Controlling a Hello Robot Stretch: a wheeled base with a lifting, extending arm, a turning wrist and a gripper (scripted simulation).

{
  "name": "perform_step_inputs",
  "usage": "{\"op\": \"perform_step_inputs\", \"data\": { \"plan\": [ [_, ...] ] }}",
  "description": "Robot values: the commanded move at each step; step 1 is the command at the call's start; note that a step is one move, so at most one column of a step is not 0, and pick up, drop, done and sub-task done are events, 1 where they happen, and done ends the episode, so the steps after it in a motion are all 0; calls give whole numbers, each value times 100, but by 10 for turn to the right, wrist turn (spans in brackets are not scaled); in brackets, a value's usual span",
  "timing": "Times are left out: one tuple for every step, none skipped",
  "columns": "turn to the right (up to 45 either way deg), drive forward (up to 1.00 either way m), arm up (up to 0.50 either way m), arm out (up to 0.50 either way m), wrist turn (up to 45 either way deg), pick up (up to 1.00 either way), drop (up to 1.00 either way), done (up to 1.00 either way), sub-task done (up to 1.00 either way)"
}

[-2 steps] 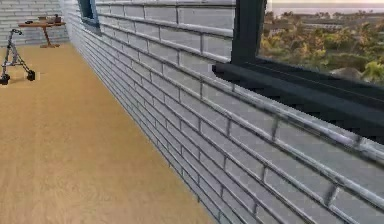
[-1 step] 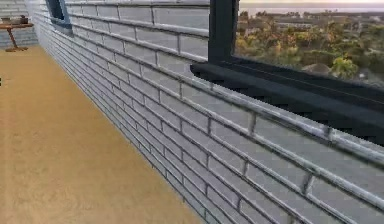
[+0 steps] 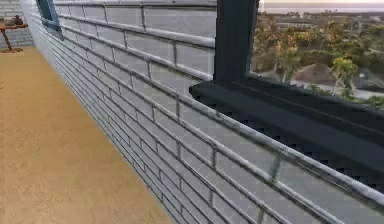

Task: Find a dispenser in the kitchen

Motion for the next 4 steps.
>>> {"op": "perform_step_inputs", "data": {
  "plan": [
    [-330,0,0,0,0,0,0,0,0],
    [0,30,0,0,0,0,0,0,0],
    [-180,0,0,0,0,0,0,0,0],
    [0,100,0,0,0,0,0,0,0]
  ]
}}
